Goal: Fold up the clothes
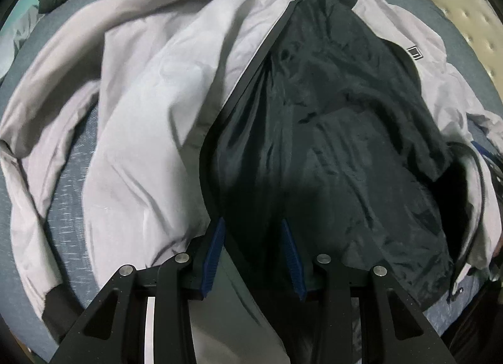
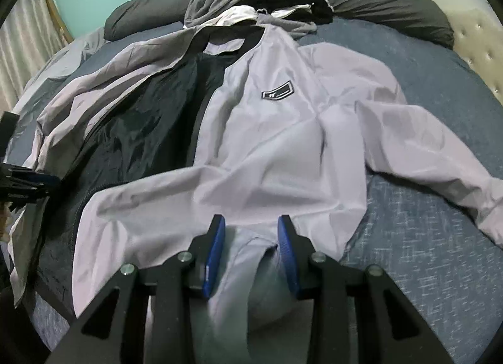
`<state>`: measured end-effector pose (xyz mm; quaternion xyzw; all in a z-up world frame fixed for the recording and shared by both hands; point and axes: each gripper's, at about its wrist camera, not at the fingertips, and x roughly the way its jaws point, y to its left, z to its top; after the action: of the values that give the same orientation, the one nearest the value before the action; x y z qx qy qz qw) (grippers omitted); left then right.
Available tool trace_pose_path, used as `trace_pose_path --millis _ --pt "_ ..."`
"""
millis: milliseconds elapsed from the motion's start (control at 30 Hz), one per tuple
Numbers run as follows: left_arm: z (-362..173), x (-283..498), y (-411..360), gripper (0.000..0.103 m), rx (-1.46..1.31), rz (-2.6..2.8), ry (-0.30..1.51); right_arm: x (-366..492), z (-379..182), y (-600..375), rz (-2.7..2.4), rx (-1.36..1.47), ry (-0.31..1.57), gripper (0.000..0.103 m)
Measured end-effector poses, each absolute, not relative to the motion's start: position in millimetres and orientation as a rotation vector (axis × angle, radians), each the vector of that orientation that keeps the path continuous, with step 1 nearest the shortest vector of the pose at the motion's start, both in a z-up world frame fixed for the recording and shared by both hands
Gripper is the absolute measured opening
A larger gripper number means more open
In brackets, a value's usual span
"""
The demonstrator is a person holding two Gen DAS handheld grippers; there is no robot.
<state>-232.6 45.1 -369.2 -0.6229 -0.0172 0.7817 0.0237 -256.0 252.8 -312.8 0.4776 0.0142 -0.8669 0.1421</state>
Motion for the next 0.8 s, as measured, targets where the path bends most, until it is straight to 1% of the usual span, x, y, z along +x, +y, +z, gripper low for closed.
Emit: trace_pose_path --millis 33,167,200,267,367,567,800 --pt "-373 -234 45 0.039 -1.931 2.414 -0.055 -256 -314 253 -2.493 1.378 0.036 0.033" --pt "-379 -236 44 0.013 -1.934 2.408 -0.052 -255 -313 251 -2.493 1.369 0.054 0.027" --pt "-379 -237 44 0.008 -1.928 2.408 -0.049 -255 -313 251 -2.492 1.367 0.053 0.026" --pt "-377 -237 45 0.002 -1.917 2.408 -0.041 -255 -313 251 -2.491 1.364 0.046 0.025" --pt "-368 -235 46 0.001 -1.887 2.418 -0.028 -254 -313 252 -2.495 1.360 0.042 0.025" --pt "-334 -232 56 0.001 -1.777 2.434 -0.030 -254 -312 253 -2.496 1.353 0.034 0.025" --pt "-282 -235 71 0.001 -1.612 2.443 -0.097 -254 -311 257 -2.492 1.346 -0.002 0.025"
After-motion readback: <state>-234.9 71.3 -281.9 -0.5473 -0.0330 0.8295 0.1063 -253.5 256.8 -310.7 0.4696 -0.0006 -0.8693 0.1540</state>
